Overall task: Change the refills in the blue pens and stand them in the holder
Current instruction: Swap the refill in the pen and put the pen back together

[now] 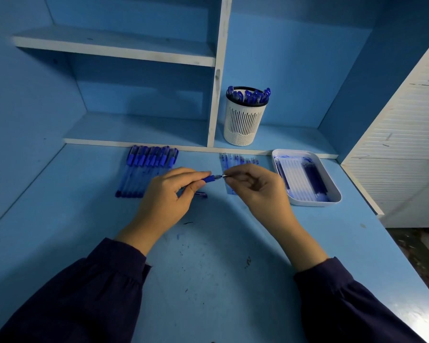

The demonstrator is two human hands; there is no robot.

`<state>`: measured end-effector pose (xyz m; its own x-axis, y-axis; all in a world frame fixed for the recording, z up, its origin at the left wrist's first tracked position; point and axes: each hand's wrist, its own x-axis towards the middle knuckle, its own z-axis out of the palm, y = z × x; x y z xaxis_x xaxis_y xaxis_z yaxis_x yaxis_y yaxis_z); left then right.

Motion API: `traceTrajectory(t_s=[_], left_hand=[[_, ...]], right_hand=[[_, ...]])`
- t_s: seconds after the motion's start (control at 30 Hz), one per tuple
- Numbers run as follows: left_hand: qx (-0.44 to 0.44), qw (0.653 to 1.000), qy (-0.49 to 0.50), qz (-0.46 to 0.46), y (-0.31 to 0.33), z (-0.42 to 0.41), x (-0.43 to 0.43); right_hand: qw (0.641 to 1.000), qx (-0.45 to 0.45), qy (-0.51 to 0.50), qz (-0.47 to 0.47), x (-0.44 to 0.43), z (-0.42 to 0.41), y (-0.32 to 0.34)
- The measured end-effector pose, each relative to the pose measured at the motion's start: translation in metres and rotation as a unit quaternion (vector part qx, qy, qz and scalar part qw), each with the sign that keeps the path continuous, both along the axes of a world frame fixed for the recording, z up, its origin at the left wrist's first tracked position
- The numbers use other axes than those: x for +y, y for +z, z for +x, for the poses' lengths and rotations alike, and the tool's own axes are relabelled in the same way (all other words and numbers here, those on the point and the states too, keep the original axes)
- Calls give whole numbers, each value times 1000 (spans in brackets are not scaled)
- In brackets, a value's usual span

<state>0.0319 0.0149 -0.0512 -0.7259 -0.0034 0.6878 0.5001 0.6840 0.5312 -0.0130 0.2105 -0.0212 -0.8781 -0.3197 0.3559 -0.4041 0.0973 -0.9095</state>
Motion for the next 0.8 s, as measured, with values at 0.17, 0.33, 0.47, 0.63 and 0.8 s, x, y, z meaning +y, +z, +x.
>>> traceTrajectory(t_s=[0.17,0.33,0.47,0.63,0.8], left_hand=[[-2,1000,-13,-11,0,1,1],[-9,1000,-20,-16,1,3,2],[-11,1000,-20,-14,0,2,1],[-8,1000,-20,-20,0,3,2],[-4,999,-26,-19,0,2,2]], right_hand=[[997,48,5,61,0,0,-3],[994,40,8,103,2,-3,-3],[996,-36,73,27,7,-5,1],[996,-11,55,74,7,-5,-1],[994,-51,96,24,8,-4,2]])
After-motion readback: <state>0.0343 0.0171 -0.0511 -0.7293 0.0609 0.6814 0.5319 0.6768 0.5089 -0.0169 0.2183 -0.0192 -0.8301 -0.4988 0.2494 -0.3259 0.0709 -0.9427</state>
